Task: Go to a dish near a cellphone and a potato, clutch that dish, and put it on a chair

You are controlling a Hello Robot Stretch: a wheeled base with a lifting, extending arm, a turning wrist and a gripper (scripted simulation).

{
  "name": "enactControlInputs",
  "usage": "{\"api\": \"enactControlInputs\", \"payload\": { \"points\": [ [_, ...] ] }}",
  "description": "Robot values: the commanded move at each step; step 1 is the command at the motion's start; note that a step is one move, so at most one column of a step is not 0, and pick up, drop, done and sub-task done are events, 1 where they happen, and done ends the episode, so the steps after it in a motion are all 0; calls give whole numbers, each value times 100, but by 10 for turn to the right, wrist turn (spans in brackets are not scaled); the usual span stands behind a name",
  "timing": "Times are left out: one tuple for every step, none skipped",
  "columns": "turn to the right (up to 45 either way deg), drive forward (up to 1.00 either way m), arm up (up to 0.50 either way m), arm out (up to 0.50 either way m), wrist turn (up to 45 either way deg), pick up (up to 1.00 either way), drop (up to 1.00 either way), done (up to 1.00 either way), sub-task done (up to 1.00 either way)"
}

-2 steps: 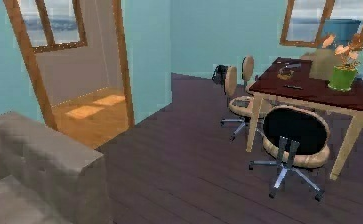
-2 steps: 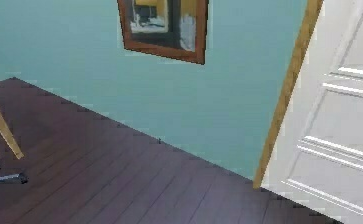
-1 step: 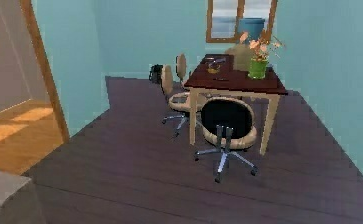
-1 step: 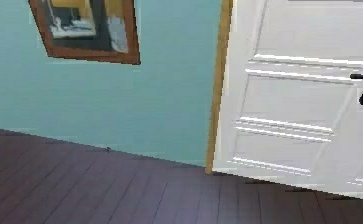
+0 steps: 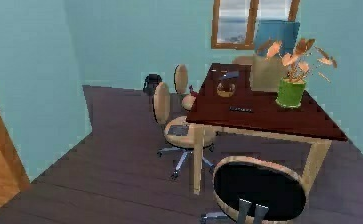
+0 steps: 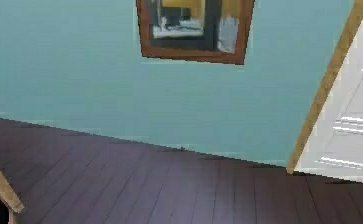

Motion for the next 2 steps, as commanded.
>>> {"api": "enactControlInputs", "payload": {
  "points": [
    [-240,0,0,0,0,0,0,0,0],
    [0,40,0,0,0,0,0,0,0]
  ]
}}
